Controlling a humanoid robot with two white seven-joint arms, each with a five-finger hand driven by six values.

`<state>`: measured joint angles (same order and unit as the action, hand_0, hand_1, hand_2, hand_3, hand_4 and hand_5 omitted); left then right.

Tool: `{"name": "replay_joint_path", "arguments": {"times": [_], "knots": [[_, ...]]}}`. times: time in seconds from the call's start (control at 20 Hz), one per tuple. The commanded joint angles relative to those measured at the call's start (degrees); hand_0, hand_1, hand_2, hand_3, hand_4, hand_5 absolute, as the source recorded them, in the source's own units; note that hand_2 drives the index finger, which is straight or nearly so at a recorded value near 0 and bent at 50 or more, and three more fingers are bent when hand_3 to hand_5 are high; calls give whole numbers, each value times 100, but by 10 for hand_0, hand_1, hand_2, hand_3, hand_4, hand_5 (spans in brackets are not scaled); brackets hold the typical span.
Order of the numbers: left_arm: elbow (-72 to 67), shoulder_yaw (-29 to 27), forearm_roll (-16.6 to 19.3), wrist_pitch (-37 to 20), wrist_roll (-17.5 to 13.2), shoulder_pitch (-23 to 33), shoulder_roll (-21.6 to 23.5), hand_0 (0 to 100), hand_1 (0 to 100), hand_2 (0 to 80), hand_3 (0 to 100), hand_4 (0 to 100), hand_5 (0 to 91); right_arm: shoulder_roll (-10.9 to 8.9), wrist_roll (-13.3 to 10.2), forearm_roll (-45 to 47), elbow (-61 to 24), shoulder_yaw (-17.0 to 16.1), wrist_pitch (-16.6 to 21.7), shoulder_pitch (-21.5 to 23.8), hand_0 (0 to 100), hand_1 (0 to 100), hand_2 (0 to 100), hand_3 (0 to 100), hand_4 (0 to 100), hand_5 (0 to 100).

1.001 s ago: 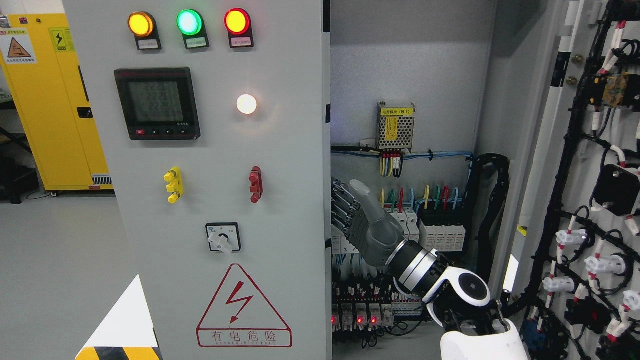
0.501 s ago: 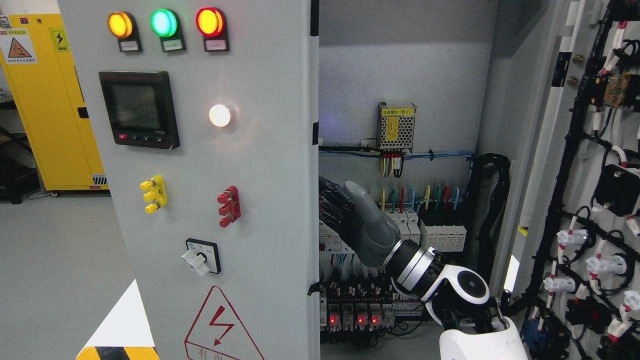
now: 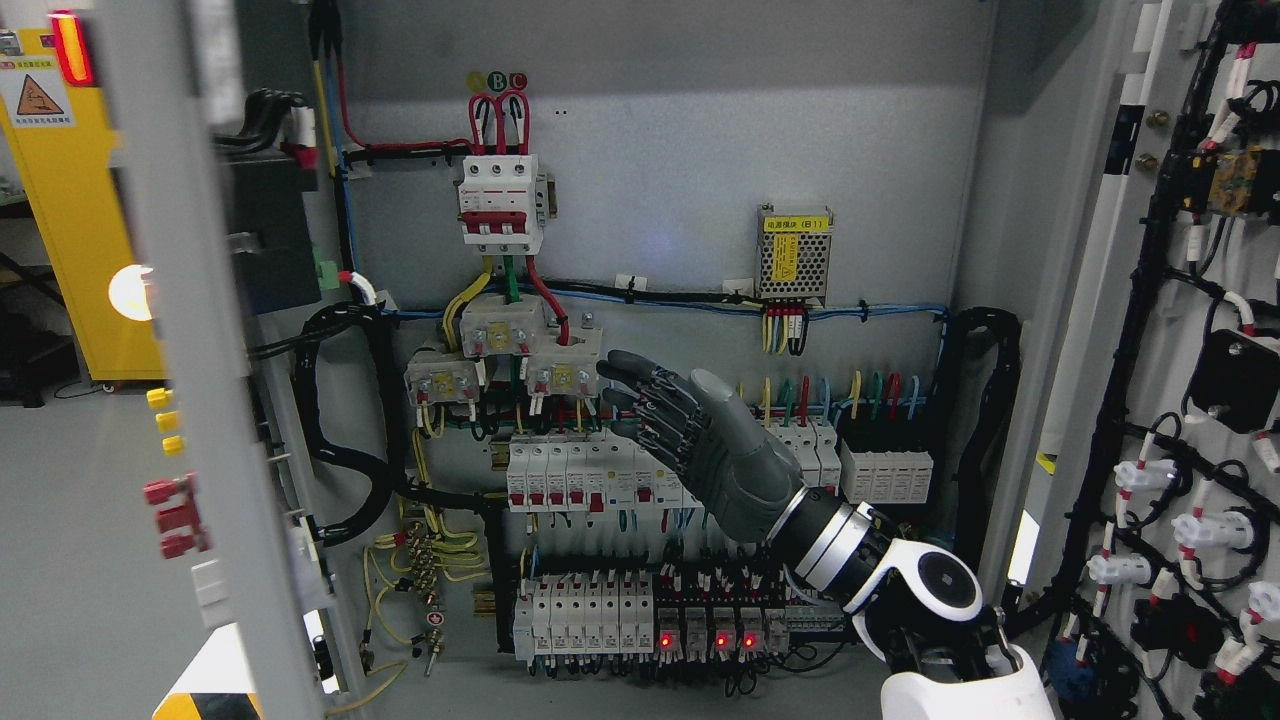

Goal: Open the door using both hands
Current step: 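Swing the indicator-light door open with the right hand, then lower and withdraw right hand from the cabinet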

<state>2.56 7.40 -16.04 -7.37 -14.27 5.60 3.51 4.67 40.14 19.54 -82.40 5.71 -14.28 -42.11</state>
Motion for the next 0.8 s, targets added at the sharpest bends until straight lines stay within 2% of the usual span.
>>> {"name": "replay_joint_path", "arguments": {"times": [0.0, 0.15, 0.75], "knots": [[-1, 7, 4, -1, 3, -6, 0, 264, 19, 0, 0, 0, 0, -212, -6, 331, -592, 571, -4, 282, 214, 66, 0, 0, 0, 0], [8, 7, 4, -10, 3, -6, 0, 265, 19, 0, 0, 0, 0, -282, -15, 339, -733, 790, -4, 352, 214, 66, 0, 0, 0, 0], [-1, -2, 4, -45, -85, -86, 0, 265, 19, 0, 0, 0, 0, -229, -111, 339, -944, 1818, 13, 598, 215, 64, 0, 0, 0, 0]]}}
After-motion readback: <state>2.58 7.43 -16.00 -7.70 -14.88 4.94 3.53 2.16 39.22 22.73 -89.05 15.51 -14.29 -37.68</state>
